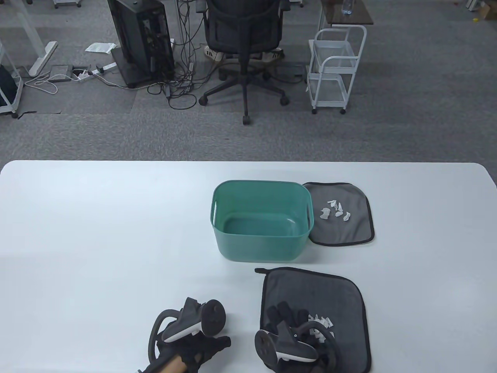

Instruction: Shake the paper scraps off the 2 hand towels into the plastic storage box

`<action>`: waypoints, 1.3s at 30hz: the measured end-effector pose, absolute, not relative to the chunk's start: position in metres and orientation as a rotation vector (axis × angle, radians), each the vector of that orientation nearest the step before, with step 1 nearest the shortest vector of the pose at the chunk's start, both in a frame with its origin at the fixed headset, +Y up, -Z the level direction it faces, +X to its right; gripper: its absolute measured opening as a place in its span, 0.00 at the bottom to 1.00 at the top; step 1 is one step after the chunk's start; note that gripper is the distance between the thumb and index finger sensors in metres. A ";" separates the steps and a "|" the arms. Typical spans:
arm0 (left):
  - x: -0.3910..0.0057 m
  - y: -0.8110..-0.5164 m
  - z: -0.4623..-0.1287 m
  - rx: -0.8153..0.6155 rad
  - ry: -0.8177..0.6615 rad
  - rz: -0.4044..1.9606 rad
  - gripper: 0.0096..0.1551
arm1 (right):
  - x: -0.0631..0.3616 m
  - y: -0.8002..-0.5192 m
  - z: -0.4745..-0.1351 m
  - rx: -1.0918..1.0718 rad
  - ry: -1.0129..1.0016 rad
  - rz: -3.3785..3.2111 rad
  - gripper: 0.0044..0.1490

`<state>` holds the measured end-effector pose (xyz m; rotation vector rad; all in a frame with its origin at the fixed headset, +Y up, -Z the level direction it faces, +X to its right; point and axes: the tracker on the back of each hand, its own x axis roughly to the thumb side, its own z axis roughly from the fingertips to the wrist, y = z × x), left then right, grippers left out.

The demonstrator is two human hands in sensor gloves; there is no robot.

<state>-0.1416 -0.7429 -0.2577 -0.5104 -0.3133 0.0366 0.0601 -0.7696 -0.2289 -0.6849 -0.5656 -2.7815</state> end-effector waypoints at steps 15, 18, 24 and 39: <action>-0.145 -0.744 -0.261 -0.522 -0.281 0.050 0.49 | 0.047 -0.773 -0.224 -0.766 -0.602 -2.782 0.46; -0.147 -0.744 -0.262 -0.524 -0.270 0.055 0.49 | 0.043 -0.774 -0.223 -0.775 -0.612 -2.787 0.46; -0.151 -0.740 -0.264 -0.501 -0.247 0.077 0.49 | 0.029 -0.773 -0.221 -0.810 -0.592 -2.742 0.46; -0.161 -0.740 -0.269 -0.492 -0.194 0.109 0.48 | 0.001 -0.774 -0.216 -0.863 -0.596 -2.709 0.48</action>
